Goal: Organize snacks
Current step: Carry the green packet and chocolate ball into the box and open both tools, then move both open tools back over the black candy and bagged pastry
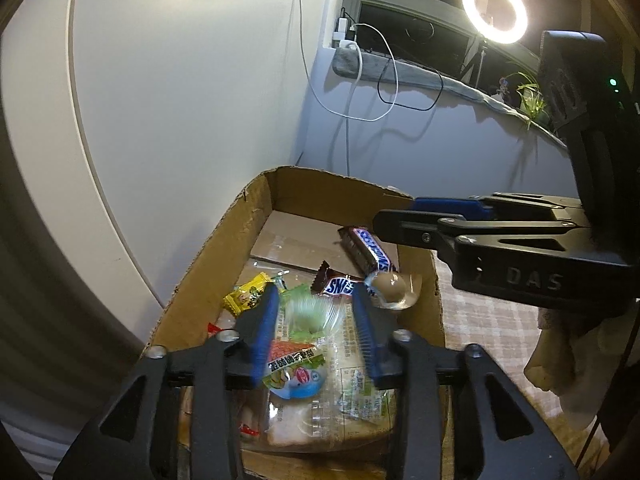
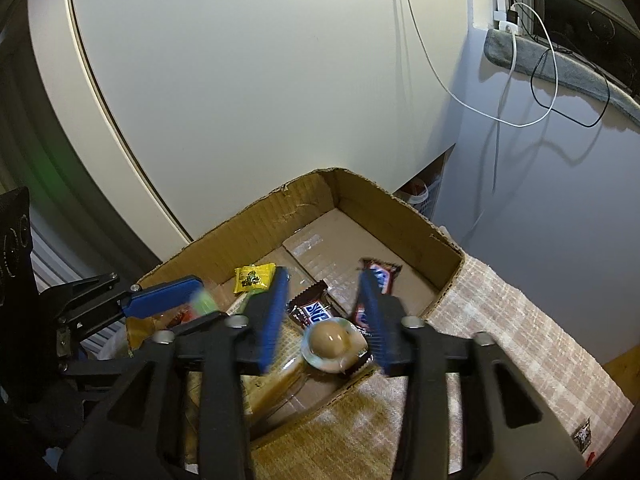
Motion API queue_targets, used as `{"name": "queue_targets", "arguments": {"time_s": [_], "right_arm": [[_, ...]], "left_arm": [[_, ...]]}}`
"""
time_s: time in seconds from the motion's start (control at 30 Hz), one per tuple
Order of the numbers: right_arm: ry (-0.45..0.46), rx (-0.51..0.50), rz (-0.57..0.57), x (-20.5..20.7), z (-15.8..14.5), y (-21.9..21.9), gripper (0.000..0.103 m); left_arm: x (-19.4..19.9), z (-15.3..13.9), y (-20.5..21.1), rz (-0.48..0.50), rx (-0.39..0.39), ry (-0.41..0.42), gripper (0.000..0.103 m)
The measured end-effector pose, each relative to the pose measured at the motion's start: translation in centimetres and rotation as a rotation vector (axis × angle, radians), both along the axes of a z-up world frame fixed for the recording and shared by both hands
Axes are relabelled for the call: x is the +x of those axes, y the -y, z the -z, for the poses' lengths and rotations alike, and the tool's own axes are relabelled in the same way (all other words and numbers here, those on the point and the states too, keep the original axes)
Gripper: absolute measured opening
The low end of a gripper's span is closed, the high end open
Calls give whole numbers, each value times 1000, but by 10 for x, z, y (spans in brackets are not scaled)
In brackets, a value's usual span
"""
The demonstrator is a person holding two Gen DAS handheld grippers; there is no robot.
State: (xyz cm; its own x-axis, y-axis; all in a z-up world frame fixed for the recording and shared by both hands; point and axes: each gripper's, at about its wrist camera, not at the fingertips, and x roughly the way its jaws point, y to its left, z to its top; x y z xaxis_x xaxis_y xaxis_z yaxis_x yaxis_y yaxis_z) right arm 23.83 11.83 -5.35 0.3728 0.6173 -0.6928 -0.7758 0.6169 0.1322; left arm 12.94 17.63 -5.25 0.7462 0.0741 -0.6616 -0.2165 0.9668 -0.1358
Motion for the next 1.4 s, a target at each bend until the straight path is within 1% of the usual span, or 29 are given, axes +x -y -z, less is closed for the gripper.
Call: {"name": "queue_targets", "arguments": {"time_s": [0.03, 0.07, 0.13, 0.17, 0.2, 0.23, 0.3, 0.33, 0.37, 0.47, 0.53, 0.6, 0.8, 0.93, 1.27, 1.4], "right_arm": [[5, 5, 7, 0, -1, 2, 57], [8, 10, 11, 0, -3, 3, 57], [8, 14, 22, 1, -5, 7, 57], [9, 16, 26, 1, -5, 8, 57], [10, 16, 32, 2, -6, 10, 61], [13, 18, 38, 2, -7, 13, 69], [23, 27, 53, 1, -10, 19, 79], [26, 29, 59, 0, -11, 22, 81], [28, 30, 63, -1, -11, 24, 82], [29, 26, 84, -1, -14, 33, 83], [28, 29, 99, -2, -15, 41, 90], [26, 39, 119, -3, -16, 52, 93], [29, 47, 167, -8, -19, 87, 93], [33, 43, 214, -12, -17, 121, 93], [34, -1, 407, -13, -6, 225, 93], [14, -15, 489, -9, 3, 266, 93]], "left_arm": [[0, 0, 0, -1, 1, 1, 42], [0, 0, 0, 0, 1, 1, 43], [0, -1, 0, -4, 5, 2, 48], [0, -1, 0, -5, 6, 4, 54], [-1, -2, 1, -7, 8, 7, 57], [-2, -3, 1, -7, 10, 12, 58], [-2, -3, 2, -4, 12, 14, 61], [-2, -4, 3, -4, 13, 16, 63], [-2, -5, 3, -4, 14, 17, 66], [-3, -7, 7, -1, 16, 22, 66], [-3, -8, 10, 4, 20, 25, 66], [-4, -9, 14, 9, 17, 29, 66], [-2, -12, 31, 40, 18, 34, 66], [3, -14, 48, 73, 16, 38, 66], [24, -6, 97, 182, -2, 19, 66], [37, -1, 120, 234, -13, 8, 66]]}}
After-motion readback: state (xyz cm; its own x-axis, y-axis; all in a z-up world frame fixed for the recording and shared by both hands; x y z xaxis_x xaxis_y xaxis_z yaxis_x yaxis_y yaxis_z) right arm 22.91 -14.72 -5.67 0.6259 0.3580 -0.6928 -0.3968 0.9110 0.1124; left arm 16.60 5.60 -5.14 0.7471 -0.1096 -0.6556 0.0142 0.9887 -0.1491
